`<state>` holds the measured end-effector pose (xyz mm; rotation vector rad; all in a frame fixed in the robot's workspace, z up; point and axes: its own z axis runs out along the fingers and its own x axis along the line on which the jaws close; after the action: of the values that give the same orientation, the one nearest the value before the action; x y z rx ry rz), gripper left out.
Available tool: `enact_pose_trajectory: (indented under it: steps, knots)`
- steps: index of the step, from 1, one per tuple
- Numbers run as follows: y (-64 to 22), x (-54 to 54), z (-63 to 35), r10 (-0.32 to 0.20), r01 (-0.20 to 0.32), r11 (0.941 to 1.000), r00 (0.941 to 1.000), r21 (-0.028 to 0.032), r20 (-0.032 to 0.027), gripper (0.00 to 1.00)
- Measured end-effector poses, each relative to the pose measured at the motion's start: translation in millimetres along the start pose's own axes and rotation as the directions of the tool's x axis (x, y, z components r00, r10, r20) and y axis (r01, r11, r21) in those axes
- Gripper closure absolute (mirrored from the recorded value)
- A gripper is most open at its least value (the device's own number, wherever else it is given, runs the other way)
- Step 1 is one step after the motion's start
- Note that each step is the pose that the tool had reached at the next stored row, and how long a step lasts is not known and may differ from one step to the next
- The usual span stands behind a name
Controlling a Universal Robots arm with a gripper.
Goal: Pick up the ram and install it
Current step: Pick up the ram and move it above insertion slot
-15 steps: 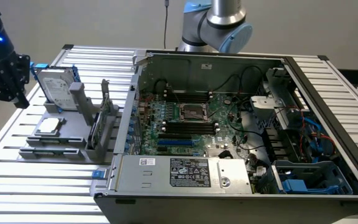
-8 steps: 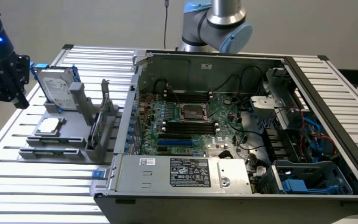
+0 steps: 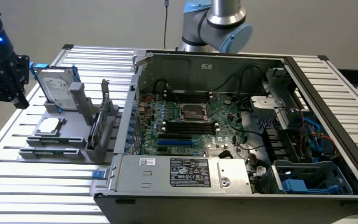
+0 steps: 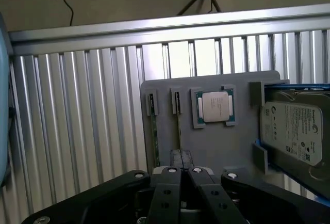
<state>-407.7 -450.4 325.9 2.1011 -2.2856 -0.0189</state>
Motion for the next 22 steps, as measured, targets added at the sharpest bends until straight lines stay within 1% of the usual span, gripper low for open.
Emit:
enact_pose_trajectory:
  steps: [8, 22]
  knots:
    - [0.2, -0.1, 0.0, -0.073, 0.073, 0.9973, 0.9973, 0.0014, -0.0025, 0.89]
    - [1.3, 0.1, 0.1, -0.081, 0.081, 0.9967, 0.9967, 0.0015, -0.0028, 0.89]
